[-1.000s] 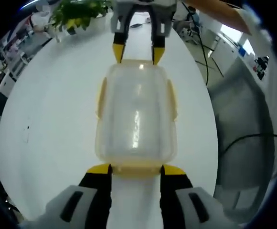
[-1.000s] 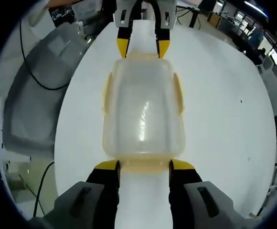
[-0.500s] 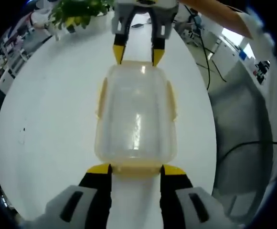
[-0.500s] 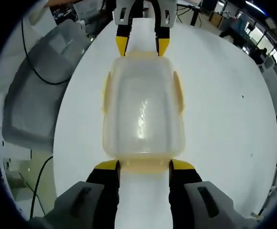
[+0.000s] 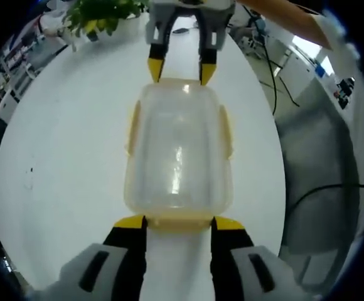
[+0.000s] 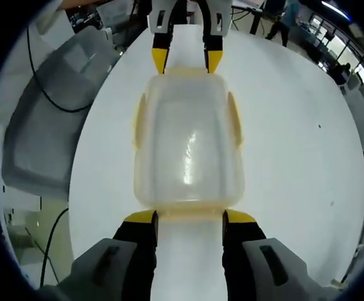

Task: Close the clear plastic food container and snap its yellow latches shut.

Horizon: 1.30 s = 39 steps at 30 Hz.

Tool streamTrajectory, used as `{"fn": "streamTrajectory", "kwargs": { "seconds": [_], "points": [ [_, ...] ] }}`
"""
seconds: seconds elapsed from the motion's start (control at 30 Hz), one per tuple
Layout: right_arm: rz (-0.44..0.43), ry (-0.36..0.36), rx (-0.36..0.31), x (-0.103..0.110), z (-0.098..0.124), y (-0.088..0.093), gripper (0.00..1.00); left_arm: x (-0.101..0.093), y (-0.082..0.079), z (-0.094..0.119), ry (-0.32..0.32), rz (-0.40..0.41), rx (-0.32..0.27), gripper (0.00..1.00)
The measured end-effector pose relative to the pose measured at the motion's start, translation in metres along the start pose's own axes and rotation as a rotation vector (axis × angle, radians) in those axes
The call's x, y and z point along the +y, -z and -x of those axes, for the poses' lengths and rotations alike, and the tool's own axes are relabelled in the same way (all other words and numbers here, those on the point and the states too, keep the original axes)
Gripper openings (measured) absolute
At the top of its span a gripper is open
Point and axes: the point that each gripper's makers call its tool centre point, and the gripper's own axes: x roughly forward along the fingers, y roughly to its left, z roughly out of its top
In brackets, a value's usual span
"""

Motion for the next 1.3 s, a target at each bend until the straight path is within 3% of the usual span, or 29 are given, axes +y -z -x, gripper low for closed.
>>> {"fn": "streamTrajectory", "kwargs": {
  "seconds": [1.3],
  "points": [
    [-0.027, -0.004, -0.033, 0.011, -0.001, 0.000, 0.38, -0.006, 0.000, -0.001, 0.004, -0.030, -0.001, 0.35]
  ]
}}
